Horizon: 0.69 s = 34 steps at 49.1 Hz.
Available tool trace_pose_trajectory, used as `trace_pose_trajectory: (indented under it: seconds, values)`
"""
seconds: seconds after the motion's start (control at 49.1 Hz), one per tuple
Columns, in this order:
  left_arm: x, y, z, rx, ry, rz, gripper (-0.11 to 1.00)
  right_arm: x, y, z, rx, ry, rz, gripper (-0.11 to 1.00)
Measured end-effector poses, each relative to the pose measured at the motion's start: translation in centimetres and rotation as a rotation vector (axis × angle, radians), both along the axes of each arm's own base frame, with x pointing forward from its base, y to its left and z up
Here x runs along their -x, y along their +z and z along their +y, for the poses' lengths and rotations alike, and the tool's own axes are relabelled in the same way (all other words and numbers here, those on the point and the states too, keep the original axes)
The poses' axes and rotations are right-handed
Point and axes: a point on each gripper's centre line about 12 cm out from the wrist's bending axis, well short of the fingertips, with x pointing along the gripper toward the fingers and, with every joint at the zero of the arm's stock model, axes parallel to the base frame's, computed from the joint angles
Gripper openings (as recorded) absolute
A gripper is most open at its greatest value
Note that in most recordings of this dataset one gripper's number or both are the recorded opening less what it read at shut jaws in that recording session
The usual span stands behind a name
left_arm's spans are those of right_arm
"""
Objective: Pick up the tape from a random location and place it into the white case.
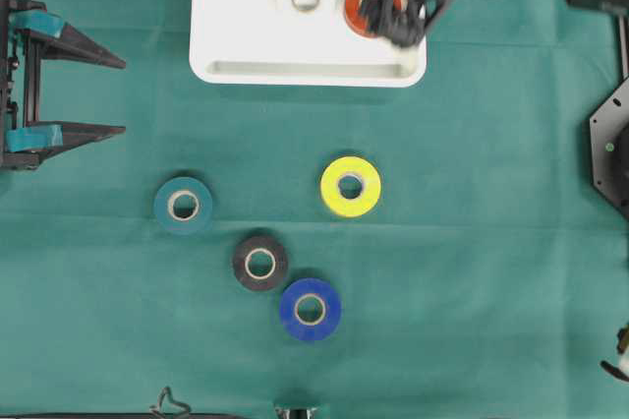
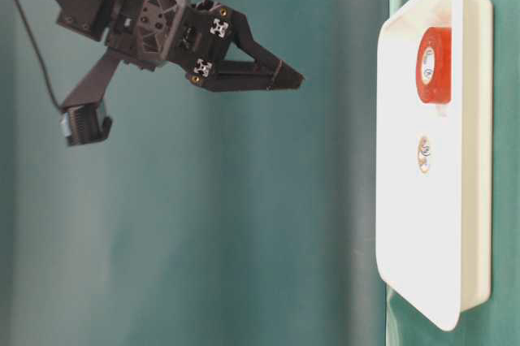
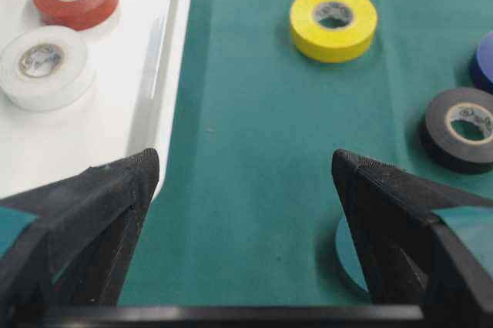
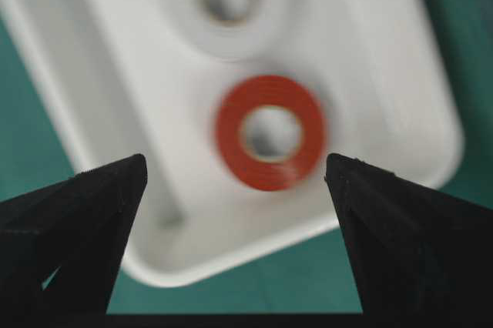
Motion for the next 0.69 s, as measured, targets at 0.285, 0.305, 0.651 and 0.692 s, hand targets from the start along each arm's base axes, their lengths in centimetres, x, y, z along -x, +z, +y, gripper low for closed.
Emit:
trace_pose_trajectory:
  seconds: [0.285,0.305,0.651,0.692]
  values:
    - [0.0,0.0,0.0,0.000,0.000,-0.002,0.97,-1.6,0.2,6.0,-0.019,0.116,-0.039,0.89]
    - [0.0,0.0,0.0,-0.001,0.000,0.000,0.97,-1.6,0.2,6.1,-0.020,0.119,-0.039,0.89]
    - [0.0,0.0,0.0,0.000,0.000,0.000,0.97,-0.4,0.2,6.1,-0.007,0.123,-0.051,0.88]
    - [0.0,0.0,0.0,-0.002,0.000,-0.001,0.97,0.1,0.3,6.2,-0.005,0.126,-0.063,0.88]
